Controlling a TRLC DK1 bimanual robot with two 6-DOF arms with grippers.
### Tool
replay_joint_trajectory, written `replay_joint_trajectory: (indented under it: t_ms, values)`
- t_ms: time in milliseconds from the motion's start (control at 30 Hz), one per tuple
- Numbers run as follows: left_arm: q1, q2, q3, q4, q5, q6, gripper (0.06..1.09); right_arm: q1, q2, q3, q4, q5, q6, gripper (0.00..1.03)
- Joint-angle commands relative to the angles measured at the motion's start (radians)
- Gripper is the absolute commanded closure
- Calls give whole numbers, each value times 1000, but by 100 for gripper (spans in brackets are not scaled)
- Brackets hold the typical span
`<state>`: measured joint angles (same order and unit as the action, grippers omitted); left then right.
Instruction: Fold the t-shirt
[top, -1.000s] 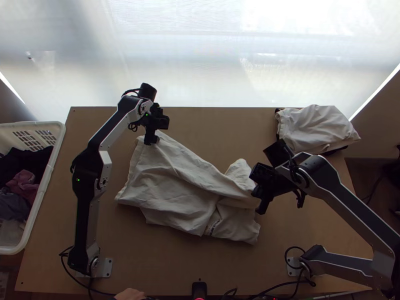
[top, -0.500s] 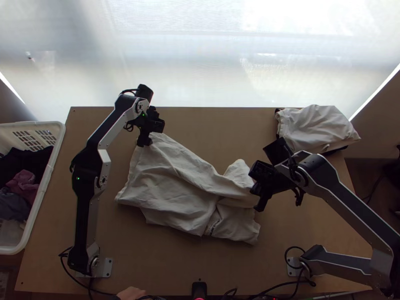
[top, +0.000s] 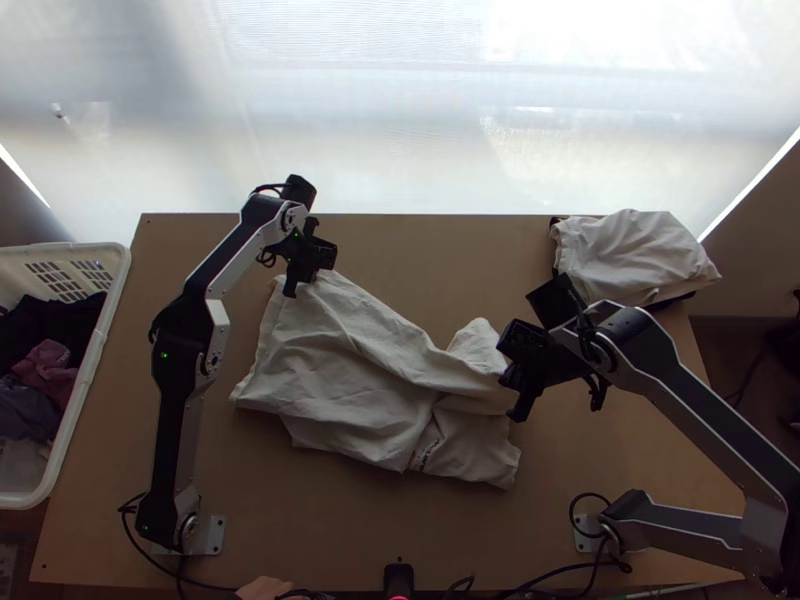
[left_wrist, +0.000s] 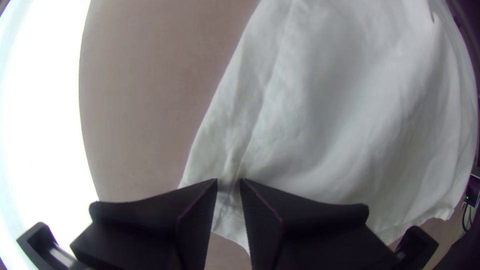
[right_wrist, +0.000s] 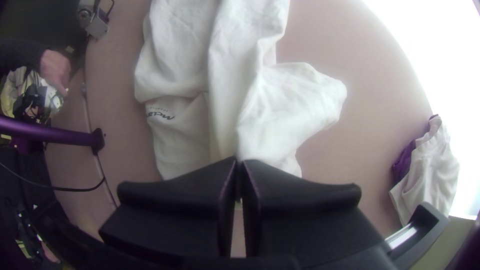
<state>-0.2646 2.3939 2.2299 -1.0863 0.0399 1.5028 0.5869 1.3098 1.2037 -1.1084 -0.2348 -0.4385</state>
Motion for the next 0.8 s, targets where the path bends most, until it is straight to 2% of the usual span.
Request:
replay_joint_trajectory:
  t_ms: [0,133,200,233,267,367,400,467,500,767]
  values:
    - [7,7,-9,-6,-2,-16,85,1,-1,-1,1,-1,1,100]
    - [13,14,-10,-21,-9,-23,85,1,-1,2,1,-6,1,100]
    - [13,16,-12,-23,-21,-23,68,1,-1,2,1,-8,1,100]
    - [13,17,-12,-23,-25,-24,62,1,-1,3,1,-8,1,100]
    - [13,19,-12,-23,-29,-24,59,1,-3,3,1,-8,1,100]
    - [13,25,-12,-27,-31,-23,59,-1,-3,5,1,-8,1,100]
    - [13,25,-12,-30,-31,-24,61,-1,-4,7,1,-8,1,100]
    - [13,27,-12,-30,-31,-24,86,-1,-4,7,1,-8,1,100]
    - [13,27,-12,-30,-31,-26,91,-1,-4,7,1,-8,1,100]
    - [8,-27,28,-11,-51,-62,95,-1,-3,11,1,-8,1,100]
